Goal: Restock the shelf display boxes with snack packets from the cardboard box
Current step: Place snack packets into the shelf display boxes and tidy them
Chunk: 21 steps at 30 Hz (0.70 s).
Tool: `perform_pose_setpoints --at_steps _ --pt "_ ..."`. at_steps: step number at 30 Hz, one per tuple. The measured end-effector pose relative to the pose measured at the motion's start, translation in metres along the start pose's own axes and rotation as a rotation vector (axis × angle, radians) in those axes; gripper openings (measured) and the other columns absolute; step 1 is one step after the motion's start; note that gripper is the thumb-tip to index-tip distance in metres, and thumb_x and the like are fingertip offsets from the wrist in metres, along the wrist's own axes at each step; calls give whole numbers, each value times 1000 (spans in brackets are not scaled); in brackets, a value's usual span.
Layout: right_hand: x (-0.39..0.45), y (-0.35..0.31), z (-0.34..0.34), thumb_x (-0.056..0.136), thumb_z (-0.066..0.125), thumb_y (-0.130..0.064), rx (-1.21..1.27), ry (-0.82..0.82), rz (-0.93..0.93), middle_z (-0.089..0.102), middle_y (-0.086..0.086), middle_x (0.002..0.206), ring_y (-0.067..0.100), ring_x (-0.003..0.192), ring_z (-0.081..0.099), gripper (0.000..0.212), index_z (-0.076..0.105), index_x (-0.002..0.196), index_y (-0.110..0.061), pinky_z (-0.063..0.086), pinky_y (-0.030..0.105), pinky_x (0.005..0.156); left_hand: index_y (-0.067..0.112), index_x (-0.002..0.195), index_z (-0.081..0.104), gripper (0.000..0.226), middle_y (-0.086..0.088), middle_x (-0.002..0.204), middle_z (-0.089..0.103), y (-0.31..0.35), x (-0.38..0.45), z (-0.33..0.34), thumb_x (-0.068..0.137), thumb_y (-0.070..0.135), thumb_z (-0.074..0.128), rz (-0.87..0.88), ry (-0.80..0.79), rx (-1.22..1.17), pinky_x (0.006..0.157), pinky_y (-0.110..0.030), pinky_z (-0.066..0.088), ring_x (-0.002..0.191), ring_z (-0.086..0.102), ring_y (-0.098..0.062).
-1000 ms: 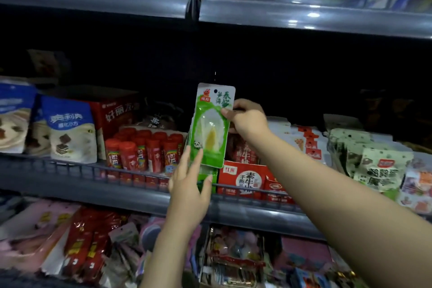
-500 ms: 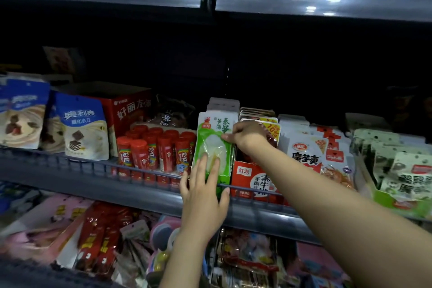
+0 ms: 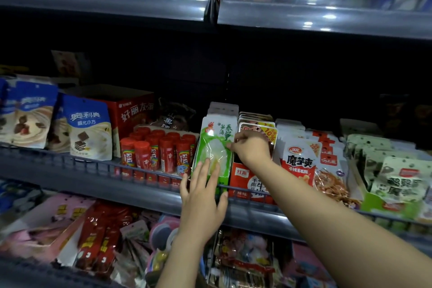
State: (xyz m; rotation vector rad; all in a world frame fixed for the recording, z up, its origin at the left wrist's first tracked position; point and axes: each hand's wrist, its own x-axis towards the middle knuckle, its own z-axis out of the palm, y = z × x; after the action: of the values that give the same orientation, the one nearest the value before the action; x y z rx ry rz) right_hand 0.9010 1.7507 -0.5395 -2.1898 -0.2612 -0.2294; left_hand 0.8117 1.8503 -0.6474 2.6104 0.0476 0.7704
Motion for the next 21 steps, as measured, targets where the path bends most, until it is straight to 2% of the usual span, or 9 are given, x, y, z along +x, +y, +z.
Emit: perform_pose_setpoints --at_steps 2,5,8,10,15,21 --pt "-13 1 -6 84 69 -20 44 62 -58 55 -5 80 8 72 51 21 61 102 -13 37 13 56 33 149 3 63 15 156 -12 5 -2 -3 97 40 37 0 1 -25 115 -37 -13 140 -17 -1" --pt "-41 8 -20 85 67 -17 64 137 -174 60 -4 90 5 79 54 23 63 108 -12 46 12 69 32 149 13 57 16 155 1 19 -11 -10 97 36 37 44 56 -122 116 -33 -9 140 -7 2" --pt "-79 21 -36 86 65 -16 75 177 -253 60 -5 98 -4 80 53 22 65 108 -15 40 -1 69 26 143 34 51 11 150 27 35 -28 -16 93 34 38 58 133 -240 114 -31 5 140 16 -5" --pt "-108 33 -46 86 65 -16 106 186 -251 59 -6 96 -6 81 52 21 66 108 -16 39 -3 69 23 138 43 44 7 144 39 47 -44 -19 95 28 45 49 131 -290 112 -30 14 135 28 -11" --pt "-172 78 -65 86 65 -19 135 192 -155 60 -7 94 -4 79 56 16 67 102 -20 42 3 70 22 131 51 35 7 130 47 81 -92 -16 96 23 47 15 24 -404 99 -21 31 121 42 -7" --pt "-244 163 -70 85 66 -17 138 196 33 63 -2 89 1 78 59 13 66 96 -24 45 12 72 25 124 55 29 8 119 51 110 -154 32 97 26 45 -17 -239 -474 88 -20 44 102 53 -3"
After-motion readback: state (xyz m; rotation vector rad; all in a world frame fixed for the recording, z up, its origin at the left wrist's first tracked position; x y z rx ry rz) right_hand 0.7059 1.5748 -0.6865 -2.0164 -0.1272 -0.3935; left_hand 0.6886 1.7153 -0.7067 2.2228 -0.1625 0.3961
